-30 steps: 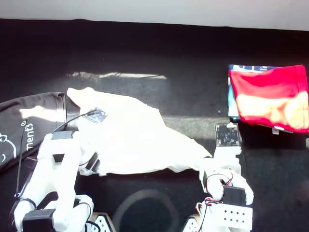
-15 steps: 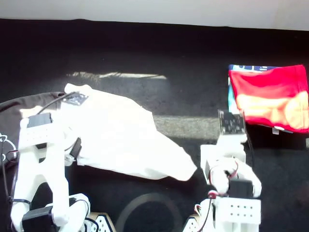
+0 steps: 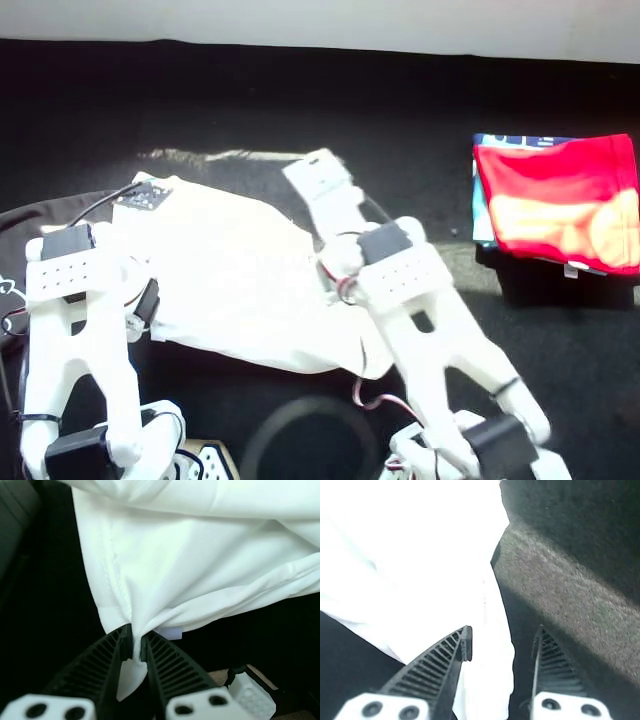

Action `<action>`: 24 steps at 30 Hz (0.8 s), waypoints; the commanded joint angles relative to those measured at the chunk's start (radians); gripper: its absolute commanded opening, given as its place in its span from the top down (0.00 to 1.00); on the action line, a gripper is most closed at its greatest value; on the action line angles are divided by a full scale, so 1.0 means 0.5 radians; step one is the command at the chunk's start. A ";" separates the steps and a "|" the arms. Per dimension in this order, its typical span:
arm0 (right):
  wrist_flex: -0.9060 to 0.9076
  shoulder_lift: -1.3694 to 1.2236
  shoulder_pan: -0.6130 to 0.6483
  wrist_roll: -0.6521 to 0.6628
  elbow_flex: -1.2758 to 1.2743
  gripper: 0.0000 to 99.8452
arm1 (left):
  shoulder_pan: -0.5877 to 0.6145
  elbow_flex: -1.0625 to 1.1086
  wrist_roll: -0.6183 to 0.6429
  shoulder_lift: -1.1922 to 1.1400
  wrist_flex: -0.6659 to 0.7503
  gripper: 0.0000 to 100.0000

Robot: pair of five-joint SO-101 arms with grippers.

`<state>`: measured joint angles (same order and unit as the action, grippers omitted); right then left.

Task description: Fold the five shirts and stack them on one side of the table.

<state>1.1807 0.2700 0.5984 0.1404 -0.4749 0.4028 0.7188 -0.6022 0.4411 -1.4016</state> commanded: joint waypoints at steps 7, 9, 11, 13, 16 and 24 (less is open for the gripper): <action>-0.063 -0.787 0.109 -0.157 0.575 0.75 | 0.023 -0.081 -0.003 0.023 -0.018 0.99; -0.075 -0.916 0.109 -0.166 0.637 0.75 | 0.023 -0.081 -0.003 0.023 -0.021 0.99; -0.075 -1.045 0.106 -0.166 0.707 0.75 | 0.023 -0.081 -0.003 0.023 -0.018 0.99; -0.066 -1.143 0.094 -0.166 0.775 0.75 | 0.023 -0.081 -0.003 0.023 -0.009 0.99; -0.063 -1.214 0.094 -0.166 0.848 0.80 | 0.023 -0.091 -0.003 0.023 -0.009 0.99; -0.075 -1.214 -0.100 -0.166 0.965 0.99 | 0.020 -0.097 0.233 0.023 -0.006 0.99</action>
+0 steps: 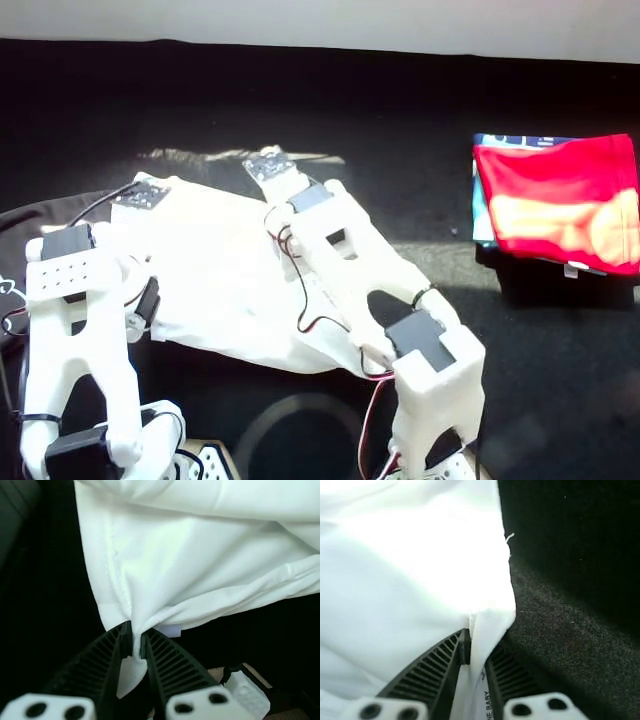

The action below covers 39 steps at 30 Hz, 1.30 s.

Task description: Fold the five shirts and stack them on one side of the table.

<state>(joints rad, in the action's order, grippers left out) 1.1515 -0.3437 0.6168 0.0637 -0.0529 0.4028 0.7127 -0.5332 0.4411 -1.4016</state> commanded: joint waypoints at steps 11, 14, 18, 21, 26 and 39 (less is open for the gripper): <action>-0.017 0.002 -0.809 0.245 0.563 0.99 | 0.008 -0.394 0.129 0.023 -0.052 0.99; -0.017 -0.002 -0.904 0.295 0.698 0.99 | 0.008 -0.450 0.129 0.023 -0.037 0.99; -0.020 -0.005 -0.977 0.295 0.772 0.99 | -0.014 -0.388 0.126 0.005 -0.034 0.99; -0.017 -0.005 -1.005 0.288 0.769 0.99 | -0.035 -0.226 0.126 0.005 0.040 0.99; 0.127 0.020 -1.005 0.285 0.790 0.82 | -0.044 0.115 0.126 0.017 0.350 0.99; 0.750 0.394 -0.704 0.298 0.916 0.74 | -0.035 0.465 0.129 0.023 0.773 0.99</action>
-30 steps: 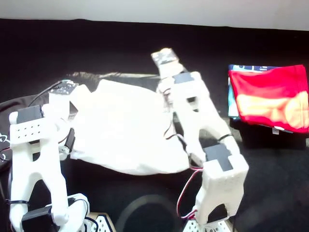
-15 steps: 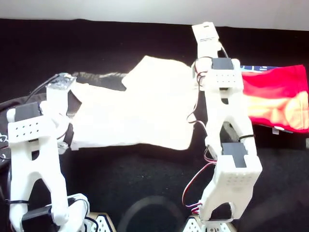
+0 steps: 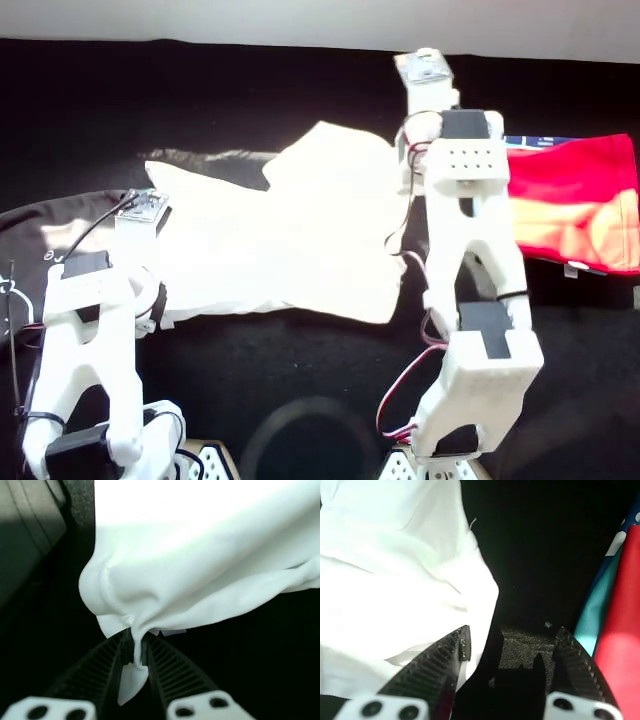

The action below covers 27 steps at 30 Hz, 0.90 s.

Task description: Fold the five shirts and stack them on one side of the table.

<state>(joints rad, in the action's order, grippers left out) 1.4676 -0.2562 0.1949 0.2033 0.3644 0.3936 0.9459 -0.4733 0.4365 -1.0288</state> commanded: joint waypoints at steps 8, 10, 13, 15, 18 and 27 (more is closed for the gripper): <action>0.336 0.299 0.511 0.021 -0.011 0.74 | -0.017 0.002 0.009 0.020 0.120 0.99; 0.333 0.305 0.624 0.077 -0.183 0.74 | -0.020 0.002 0.009 0.026 0.120 0.99; 0.219 0.305 0.793 0.138 -0.511 0.74 | -0.020 0.002 0.009 0.026 0.114 0.99; 0.057 0.311 0.879 0.141 -0.723 0.75 | -0.017 0.002 0.009 0.026 0.110 0.99; -0.183 0.311 0.971 0.132 -0.984 0.76 | -0.017 0.002 0.009 0.020 0.110 0.99; -0.361 0.302 1.171 0.089 -1.177 0.75 | -0.017 0.002 0.009 0.017 0.107 0.99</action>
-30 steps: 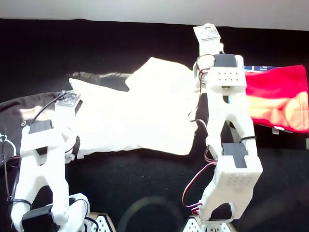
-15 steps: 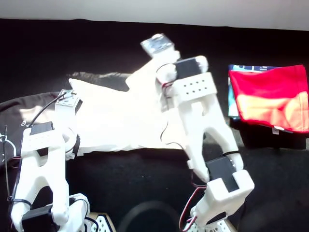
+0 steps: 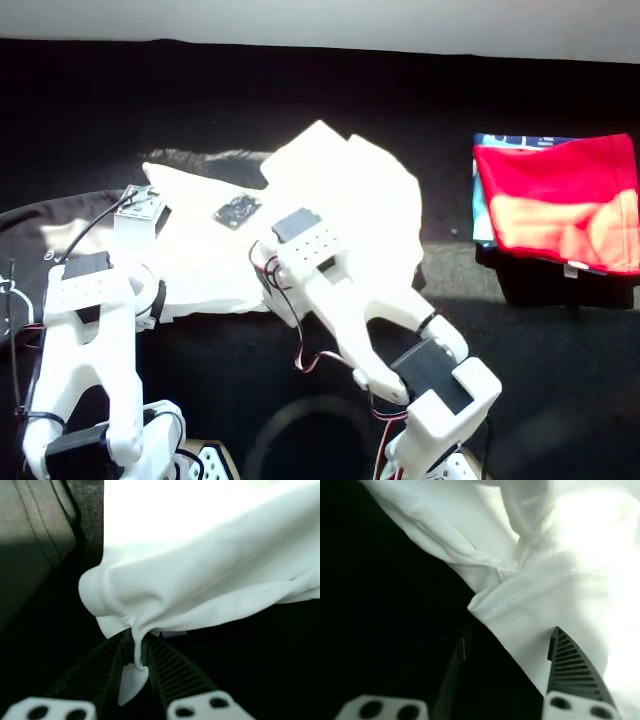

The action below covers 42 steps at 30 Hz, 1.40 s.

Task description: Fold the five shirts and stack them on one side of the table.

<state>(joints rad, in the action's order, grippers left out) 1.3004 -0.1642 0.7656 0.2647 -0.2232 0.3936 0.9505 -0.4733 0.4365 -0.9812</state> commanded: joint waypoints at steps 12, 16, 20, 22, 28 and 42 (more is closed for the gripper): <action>-0.321 0.112 -0.054 -0.089 -0.192 0.79 | -0.014 -0.008 0.009 0.017 0.012 0.99; -0.321 0.133 -0.219 -0.092 -0.204 0.96 | -0.014 -0.008 0.009 0.017 0.012 0.99; -0.265 0.164 -0.370 -0.092 -0.121 0.99 | -0.014 -0.008 0.009 0.017 0.012 0.99; -0.238 0.244 -0.416 -0.092 -0.091 0.99 | -0.014 -0.008 0.009 0.017 0.012 0.99; -0.229 0.572 -0.462 -0.092 -0.103 0.99 | -0.014 -0.008 0.009 0.017 0.018 0.99; -0.130 0.907 -0.207 -0.077 -0.671 0.99 | -0.014 -0.020 0.006 0.020 0.021 0.99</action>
<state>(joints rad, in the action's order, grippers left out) 1.2098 0.1657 0.6337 0.2263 -0.5040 0.3936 0.9505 -0.4733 0.4365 -0.9797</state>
